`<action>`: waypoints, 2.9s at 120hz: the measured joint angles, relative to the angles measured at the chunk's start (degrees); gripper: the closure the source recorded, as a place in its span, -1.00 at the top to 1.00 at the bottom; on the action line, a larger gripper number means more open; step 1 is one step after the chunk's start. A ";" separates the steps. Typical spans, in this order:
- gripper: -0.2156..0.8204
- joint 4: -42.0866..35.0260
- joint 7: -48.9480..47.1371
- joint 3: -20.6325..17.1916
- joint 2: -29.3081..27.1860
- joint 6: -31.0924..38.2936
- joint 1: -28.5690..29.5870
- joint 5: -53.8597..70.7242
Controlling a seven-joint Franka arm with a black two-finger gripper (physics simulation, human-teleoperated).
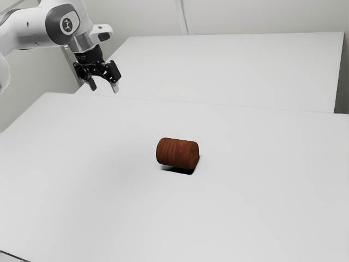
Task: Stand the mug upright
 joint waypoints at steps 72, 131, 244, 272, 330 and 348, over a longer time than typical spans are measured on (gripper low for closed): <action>0.58 -4.96 3.35 1.75 0.37 0.59 0.30 -13.64; 0.58 -14.36 20.19 3.80 14.78 2.35 4.48 -52.90; 0.19 -19.03 41.79 1.34 21.62 5.79 4.50 -71.49; -0.59 -18.86 44.34 1.24 21.21 5.24 4.56 -72.04; -0.91 -18.87 42.51 1.39 8.89 4.02 4.17 -60.79; -0.92 -18.53 36.57 1.39 5.34 6.24 4.39 -43.94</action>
